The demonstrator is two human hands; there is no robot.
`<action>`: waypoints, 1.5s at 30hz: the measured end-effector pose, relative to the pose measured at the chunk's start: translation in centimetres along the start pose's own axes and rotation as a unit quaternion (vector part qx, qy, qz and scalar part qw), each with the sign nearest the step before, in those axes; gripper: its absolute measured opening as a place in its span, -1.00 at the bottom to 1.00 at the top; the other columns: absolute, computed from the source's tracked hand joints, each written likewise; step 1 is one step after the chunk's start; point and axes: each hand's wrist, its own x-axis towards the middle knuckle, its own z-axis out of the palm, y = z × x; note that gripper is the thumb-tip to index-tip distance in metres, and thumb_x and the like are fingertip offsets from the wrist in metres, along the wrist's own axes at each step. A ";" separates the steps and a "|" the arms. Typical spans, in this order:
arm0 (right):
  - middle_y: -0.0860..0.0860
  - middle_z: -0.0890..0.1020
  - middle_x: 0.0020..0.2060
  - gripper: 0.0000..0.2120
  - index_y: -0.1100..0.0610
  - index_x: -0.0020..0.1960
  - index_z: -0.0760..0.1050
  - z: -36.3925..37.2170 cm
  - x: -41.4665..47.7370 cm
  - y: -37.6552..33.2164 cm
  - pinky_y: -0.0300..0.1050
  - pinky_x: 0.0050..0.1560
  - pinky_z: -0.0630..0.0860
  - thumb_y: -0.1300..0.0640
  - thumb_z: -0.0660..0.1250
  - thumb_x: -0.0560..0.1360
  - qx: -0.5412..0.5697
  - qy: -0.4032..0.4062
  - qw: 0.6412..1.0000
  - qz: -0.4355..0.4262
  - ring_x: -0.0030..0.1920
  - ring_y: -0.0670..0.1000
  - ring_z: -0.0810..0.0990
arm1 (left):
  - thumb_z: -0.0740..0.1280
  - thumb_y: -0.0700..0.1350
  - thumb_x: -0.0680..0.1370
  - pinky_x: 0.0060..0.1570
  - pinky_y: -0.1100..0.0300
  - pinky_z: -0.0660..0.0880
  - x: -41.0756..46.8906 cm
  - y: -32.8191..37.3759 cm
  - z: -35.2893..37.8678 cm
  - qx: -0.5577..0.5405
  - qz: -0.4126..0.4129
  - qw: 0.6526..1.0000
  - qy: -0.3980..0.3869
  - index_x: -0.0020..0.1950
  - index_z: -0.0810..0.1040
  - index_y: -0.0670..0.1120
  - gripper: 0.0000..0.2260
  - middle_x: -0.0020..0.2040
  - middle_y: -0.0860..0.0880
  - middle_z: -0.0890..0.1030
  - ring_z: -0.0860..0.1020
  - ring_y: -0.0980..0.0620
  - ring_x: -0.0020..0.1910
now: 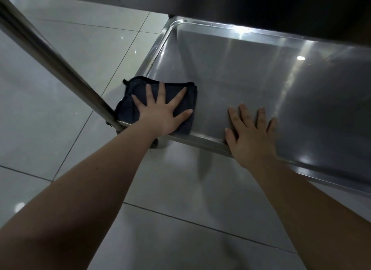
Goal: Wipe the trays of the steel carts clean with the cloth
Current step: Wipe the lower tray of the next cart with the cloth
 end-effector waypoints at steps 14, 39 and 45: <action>-0.13 -0.03 0.59 -0.39 -0.20 0.57 -0.12 -0.2 -0.1 0.8 0.31 0.49 -0.18 -0.28 -0.16 0.55 0.032 0.004 0.999 -0.006 0.56 0.23 -0.12 | -0.21 0.62 0.29 0.27 -0.55 -0.26 0.4 0.0 -0.2 -0.015 0.011 1.000 0.016 0.37 -0.25 0.56 -0.34 0.60 0.13 -0.18 -0.25 -0.18 0.55; -0.18 -0.03 0.58 -0.52 -0.28 0.54 -0.04 -2.1 -4.5 19.4 0.38 0.45 -0.20 -0.20 -0.08 0.64 0.044 -0.064 0.990 0.117 0.56 0.21 -0.15 | -0.33 0.57 0.34 0.16 -0.60 -0.30 -4.7 17.6 3.0 0.007 0.070 0.998 -0.002 0.43 -0.38 0.42 -0.31 0.58 0.00 -0.31 -0.34 -0.37 0.48; -0.28 -0.15 0.55 -0.55 -0.39 0.51 -0.13 -1.5 -4.3 19.9 0.37 0.39 -0.36 -0.22 -0.13 0.65 0.121 -0.086 0.981 0.128 0.55 0.12 -0.29 | -0.37 0.54 0.34 0.10 -0.60 -0.35 -5.8 25.7 4.4 0.005 0.087 0.996 0.006 0.43 -0.40 0.39 -0.32 0.58 -0.04 -0.32 -0.34 -0.42 0.47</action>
